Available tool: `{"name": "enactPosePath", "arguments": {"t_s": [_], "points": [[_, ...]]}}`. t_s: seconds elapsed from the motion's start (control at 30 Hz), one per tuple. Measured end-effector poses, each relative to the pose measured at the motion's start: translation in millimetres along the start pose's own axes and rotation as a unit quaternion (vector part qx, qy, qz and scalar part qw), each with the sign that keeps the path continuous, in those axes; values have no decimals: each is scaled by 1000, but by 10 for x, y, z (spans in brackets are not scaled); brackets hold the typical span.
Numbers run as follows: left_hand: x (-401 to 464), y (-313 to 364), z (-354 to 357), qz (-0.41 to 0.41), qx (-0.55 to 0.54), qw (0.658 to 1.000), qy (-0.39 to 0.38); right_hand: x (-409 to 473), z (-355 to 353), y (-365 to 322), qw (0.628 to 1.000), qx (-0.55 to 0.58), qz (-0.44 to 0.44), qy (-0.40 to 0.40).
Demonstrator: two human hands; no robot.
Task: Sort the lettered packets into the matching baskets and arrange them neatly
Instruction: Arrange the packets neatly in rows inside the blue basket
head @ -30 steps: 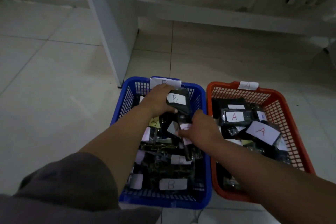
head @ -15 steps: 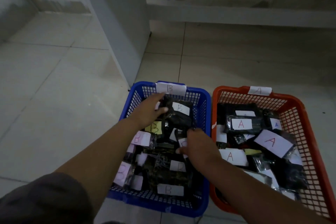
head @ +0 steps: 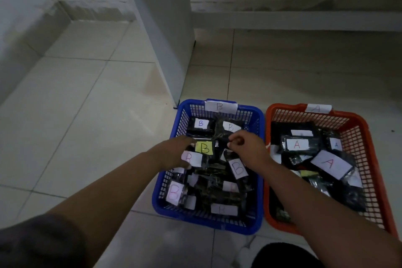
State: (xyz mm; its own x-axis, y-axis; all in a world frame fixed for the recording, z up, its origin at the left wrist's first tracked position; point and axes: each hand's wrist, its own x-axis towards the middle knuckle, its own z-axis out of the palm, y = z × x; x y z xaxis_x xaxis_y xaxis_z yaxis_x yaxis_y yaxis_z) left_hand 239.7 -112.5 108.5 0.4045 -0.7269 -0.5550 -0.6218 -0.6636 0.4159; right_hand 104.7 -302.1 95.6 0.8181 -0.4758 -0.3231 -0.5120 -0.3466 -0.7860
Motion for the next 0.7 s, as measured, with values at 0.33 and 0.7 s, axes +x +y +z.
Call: {"name": "enactPosePath", "arguments": {"t_s": [0.33, 0.7], "points": [[841, -235, -569, -11, 62, 986, -153, 87, -180, -1, 973, -218, -78, -12], [1098, -184, -145, 80, 8, 992, -94, -145, -209, 270, 973, -201, -115, -3]]}}
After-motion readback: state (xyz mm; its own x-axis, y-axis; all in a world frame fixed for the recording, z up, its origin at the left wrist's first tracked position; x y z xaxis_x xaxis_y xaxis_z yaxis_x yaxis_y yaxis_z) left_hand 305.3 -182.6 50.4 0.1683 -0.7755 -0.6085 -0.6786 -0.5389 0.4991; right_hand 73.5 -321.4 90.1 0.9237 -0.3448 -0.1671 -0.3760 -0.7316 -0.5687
